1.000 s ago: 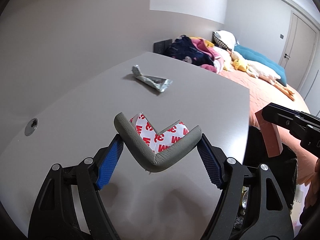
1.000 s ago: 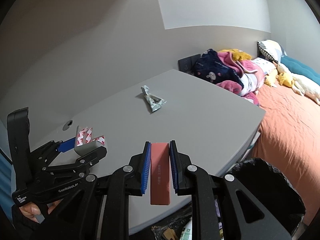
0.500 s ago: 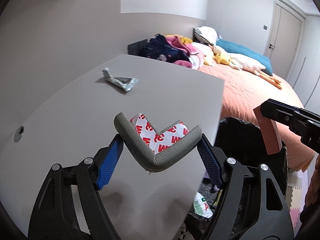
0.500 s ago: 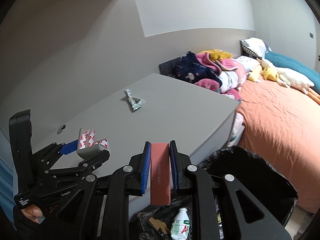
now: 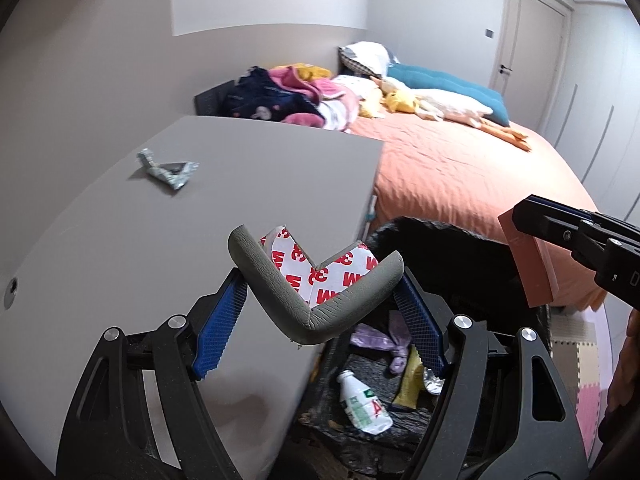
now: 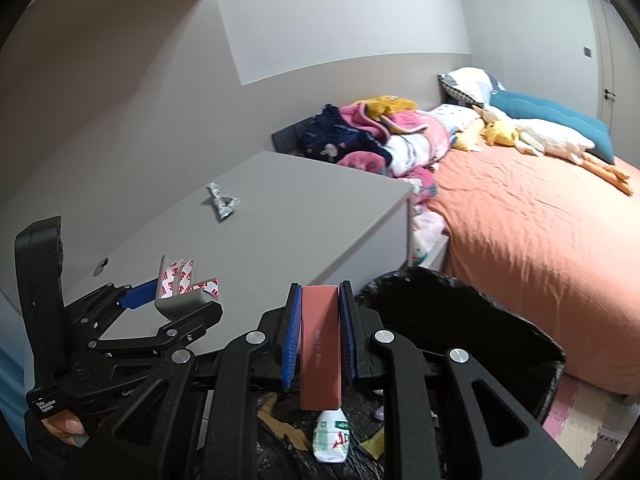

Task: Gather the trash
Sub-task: 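Carry the corner guard and pink eraser over the black bin, then open both tools to drop the corner guard and eraser into the bin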

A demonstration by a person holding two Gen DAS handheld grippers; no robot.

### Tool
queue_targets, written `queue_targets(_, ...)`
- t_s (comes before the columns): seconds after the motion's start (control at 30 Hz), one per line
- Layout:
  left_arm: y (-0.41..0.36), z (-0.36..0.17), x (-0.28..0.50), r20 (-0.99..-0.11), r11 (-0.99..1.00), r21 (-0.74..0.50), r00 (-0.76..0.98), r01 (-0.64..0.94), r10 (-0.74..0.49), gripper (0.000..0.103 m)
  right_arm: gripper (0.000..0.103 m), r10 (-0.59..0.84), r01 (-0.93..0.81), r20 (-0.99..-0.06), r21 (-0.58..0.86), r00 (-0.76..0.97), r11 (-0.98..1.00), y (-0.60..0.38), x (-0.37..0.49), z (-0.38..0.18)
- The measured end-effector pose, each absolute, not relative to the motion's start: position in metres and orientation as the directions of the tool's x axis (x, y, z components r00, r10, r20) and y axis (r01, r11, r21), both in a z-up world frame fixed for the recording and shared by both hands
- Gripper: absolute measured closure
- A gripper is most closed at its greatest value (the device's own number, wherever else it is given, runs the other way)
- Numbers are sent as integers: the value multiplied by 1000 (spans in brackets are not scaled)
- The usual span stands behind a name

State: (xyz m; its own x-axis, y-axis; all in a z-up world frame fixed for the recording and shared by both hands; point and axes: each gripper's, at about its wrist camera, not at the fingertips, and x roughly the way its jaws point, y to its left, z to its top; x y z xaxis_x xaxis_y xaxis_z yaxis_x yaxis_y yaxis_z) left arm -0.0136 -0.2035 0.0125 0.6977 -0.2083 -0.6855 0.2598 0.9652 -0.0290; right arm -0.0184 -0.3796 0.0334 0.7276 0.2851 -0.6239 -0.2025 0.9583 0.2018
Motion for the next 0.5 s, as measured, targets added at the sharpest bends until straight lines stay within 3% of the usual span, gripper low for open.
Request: queue_targets(0.5, -276, 1, -22, -707, 911, -15, 640, 413, -302, 29, 83, 192, -65, -636, 217, 747, 974, -445, -42, 22)
